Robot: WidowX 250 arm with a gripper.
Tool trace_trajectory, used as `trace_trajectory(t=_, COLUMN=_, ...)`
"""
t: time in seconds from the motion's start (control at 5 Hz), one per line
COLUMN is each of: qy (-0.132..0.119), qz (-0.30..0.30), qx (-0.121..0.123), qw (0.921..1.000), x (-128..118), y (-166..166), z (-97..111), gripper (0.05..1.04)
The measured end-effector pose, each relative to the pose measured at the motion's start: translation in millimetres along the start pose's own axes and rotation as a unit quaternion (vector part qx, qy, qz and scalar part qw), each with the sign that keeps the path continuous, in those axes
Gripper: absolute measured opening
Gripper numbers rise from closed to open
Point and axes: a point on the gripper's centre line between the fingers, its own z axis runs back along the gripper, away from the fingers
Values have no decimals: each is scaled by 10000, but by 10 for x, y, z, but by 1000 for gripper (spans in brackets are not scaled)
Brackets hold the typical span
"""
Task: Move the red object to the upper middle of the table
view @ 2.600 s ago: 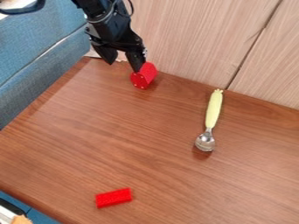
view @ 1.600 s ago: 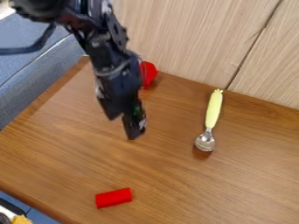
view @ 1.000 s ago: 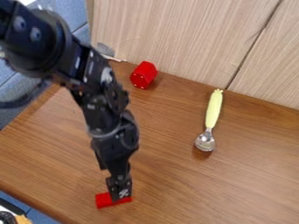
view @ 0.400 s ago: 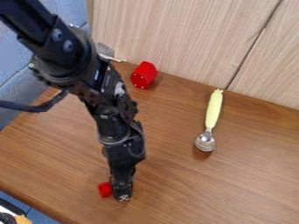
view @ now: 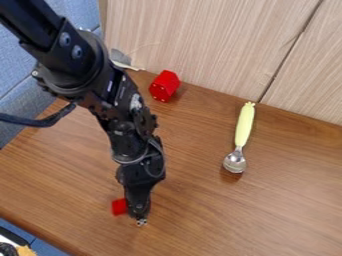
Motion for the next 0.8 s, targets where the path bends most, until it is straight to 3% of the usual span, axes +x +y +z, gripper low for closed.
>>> trace_trajectory(t=0.2, qy=11, qz=111, qx=62, qw=9999, x=-6, y=8, z=-5, gripper=280)
trace_trajectory(t=0.4, qy=-9, qz=921, qx=190, qw=9956, x=-38, y=12, z=48, gripper=280)
trace_trajectory(t=0.6, qy=-358, qz=1605, qx=351, qw=9858, x=69, y=143, z=301, gripper=280)
trace_trajectory(t=0.8, qy=-621, qz=1872, qx=444, qw=9794, x=214, y=305, z=443, gripper=280)
